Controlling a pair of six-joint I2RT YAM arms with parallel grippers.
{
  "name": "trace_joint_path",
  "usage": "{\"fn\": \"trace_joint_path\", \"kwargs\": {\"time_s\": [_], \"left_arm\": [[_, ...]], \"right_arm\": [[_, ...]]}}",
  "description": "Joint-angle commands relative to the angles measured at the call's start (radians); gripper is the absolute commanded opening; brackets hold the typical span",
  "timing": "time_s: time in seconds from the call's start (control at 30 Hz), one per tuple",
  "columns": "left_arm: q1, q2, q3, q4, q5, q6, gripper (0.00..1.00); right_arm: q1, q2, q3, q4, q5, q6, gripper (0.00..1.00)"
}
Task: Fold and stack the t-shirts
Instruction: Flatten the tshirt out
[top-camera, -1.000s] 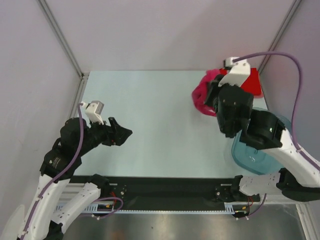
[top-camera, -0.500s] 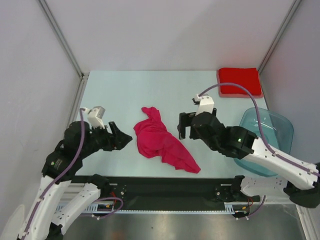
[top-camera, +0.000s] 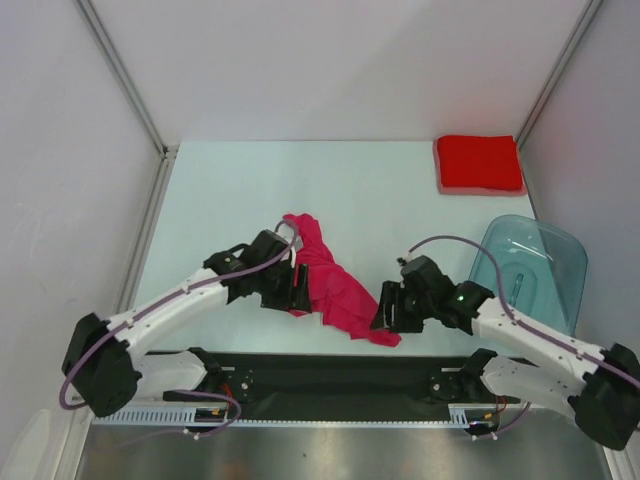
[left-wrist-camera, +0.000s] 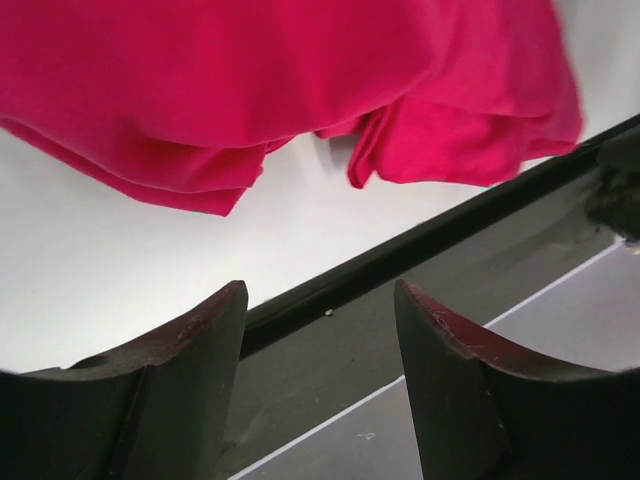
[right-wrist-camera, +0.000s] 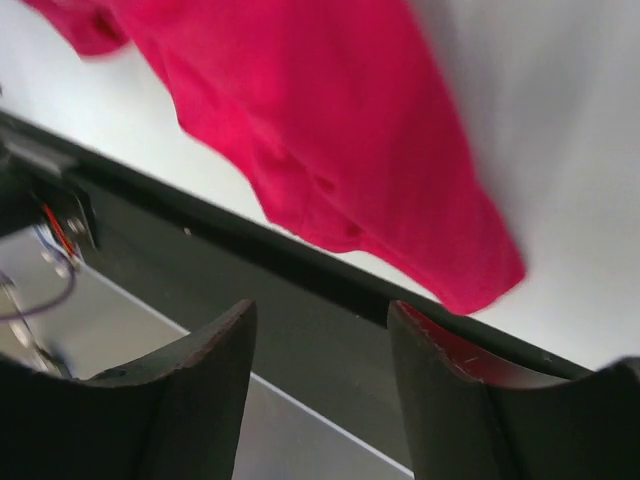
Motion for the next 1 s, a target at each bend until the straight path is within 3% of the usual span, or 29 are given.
{"fn": "trace_joint_path", "kwargs": {"time_s": [0.0,0.13,0.33,0.53,0.87,0.97], "left_arm": [[-0.020,0.056,-0.017,0.067,0.025,-0.009,0.66],[-0.056,0.068,-0.055,0.281,0.207,-0.026,0.68],[-0.115,0.217,-0.081,0.490,0.344,-0.124,0.74],[-0.122,0.335,-0.014,0.410,0.239,-0.097,0.65],[-0.122,0.427,0.006,0.460,0.222,-0.131,0.66],[-0.122,0.429,0.017,0.469,0.217,-0.132,0.54]], "right_arm": [[0.092,0.106,0.023,0.123,-0.098,0.003,0.62],[0.206,0.214,0.069,0.072,0.029,-0.005,0.64],[0.200,0.188,0.025,0.040,0.129,0.036,0.66],[0.132,0.039,-0.075,0.099,0.086,0.065,0.63],[0.114,0.077,-0.106,0.081,0.109,0.062,0.65],[0.102,0.070,-0.118,0.064,0.124,0.053,0.65]]}}
